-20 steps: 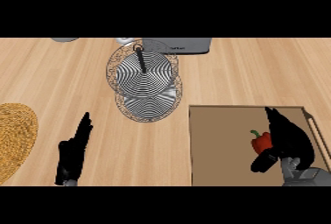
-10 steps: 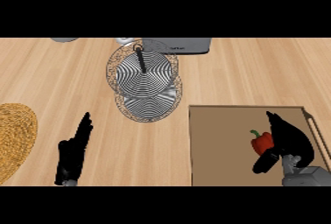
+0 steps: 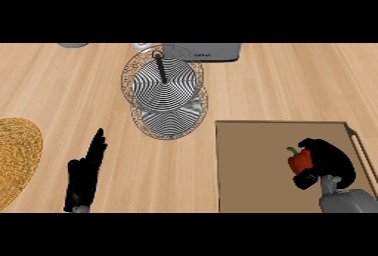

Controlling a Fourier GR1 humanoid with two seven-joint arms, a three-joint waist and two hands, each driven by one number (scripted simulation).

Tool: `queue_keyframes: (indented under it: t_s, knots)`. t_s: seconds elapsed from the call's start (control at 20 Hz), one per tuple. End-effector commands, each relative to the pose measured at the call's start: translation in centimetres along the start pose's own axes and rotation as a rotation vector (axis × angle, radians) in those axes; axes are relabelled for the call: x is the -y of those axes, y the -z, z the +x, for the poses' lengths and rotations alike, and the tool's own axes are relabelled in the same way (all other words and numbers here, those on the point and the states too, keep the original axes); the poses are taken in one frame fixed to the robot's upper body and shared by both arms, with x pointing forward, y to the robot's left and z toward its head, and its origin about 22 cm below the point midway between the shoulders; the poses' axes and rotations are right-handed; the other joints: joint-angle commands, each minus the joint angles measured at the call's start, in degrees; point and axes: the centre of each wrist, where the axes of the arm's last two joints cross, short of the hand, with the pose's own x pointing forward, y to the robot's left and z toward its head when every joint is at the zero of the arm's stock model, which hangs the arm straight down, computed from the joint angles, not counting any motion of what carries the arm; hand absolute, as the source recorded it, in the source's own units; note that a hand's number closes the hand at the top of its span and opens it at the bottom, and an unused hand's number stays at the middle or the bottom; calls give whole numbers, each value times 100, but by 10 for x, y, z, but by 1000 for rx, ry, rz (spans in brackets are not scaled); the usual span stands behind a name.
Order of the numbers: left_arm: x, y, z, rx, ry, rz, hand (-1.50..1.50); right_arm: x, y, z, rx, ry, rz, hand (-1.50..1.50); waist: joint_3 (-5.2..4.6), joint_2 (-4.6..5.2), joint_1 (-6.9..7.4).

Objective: Pick the bell pepper from the tray and place it in the tiered basket

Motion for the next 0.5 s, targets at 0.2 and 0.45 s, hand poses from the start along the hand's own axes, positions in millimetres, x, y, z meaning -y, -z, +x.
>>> queue_keyframes:
  t_s: [0.2, 0.45]
  knots:
    - [1, -2, -3, -9, -7, 3, 0, -35, 7, -3, 101, 0, -18, 150, -5, 5, 7]
    - [8, -1, -11, 6, -10, -18, 0, -24, -3, 17, 134, -121, -145, 150, -8, 4, 4]
